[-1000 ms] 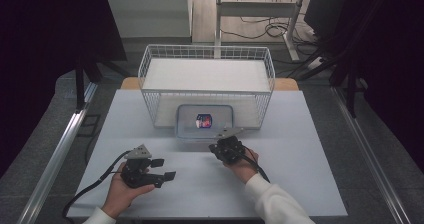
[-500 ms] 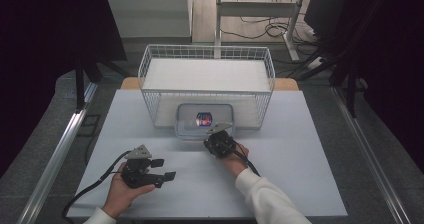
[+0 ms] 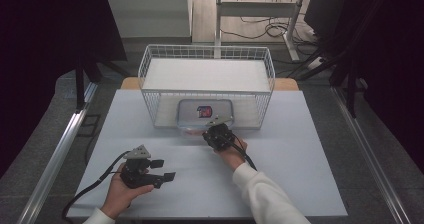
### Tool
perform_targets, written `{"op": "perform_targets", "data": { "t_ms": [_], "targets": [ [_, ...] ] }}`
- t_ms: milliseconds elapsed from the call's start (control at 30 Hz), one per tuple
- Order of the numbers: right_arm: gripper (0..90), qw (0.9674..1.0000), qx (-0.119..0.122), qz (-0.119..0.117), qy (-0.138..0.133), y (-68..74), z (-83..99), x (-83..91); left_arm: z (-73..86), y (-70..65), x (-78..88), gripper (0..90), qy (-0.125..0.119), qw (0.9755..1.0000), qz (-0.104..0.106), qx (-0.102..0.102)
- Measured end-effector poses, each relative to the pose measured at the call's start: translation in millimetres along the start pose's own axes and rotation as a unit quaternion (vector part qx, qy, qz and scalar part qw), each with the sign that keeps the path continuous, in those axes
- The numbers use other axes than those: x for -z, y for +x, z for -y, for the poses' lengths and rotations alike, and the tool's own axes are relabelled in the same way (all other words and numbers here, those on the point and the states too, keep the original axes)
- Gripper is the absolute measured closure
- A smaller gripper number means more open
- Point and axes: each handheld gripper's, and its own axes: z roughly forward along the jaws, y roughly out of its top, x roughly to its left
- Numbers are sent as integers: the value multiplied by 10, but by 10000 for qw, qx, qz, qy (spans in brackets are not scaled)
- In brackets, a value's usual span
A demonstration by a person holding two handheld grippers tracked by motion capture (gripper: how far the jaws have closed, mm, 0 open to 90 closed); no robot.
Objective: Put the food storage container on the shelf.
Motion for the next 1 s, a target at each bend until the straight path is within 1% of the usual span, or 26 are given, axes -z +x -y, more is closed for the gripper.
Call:
{"op": "perform_targets", "data": {
  "t_ms": [67, 233, 333, 367, 400, 467, 500, 633, 767, 800, 933, 967, 1000],
  "targets": [
    [891, 10000, -22, -3, -7, -2, -10, -10, -4, 5, 1, 291, -15, 10000, 9, 6],
    [892, 10000, 7, 81, -30, -48, -50, -60, -15, 20, 1, 295, -46, 10000, 55, 37],
    [892, 9999, -102, 128, -28, -113, -69, -125, -14, 28, -11, 295, -25, 10000, 61, 14],
    [892, 9999, -102, 128, -28, -113, -69, -125, -14, 28, -11, 295, -25, 10000, 61, 14],
    [892, 9998, -171, 135, -9, -139, -84, -155, -15, 31, -11, 295, -22, 10000, 54, 9],
    [892, 9997, -193, 138, -23, -153, -92, -174, -15, 32, -10, 296, -21, 10000, 46, 6],
    [891, 9995, -276, 164, -13, -170, -118, -206, -14, 31, -9, 299, -16, 10000, 41, 2],
    [892, 9994, -296, 203, 10, -198, -158, -245, -9, 26, -12, 299, 7, 10000, 53, 1],
    [892, 9988, -411, 280, 18, -245, -185, -283, -5, 22, -10, 299, 15, 10000, 64, -7],
    [892, 9986, -442, 275, -9, -278, -184, -291, -5, 24, -6, 298, 21, 10000, 61, -15],
    [892, 9987, -448, 258, -6, -279, -185, -279, -5, 30, -2, 297, 18, 10000, 46, -28],
    [891, 9985, -513, 170, -13, -269, -180, -233, -6, 34, -3, 297, 26, 10000, 39, -30],
    [892, 9986, -523, 120, -20, -253, -172, -189, -6, 34, -3, 296, 26, 10000, 39, -30]
  ]
}}
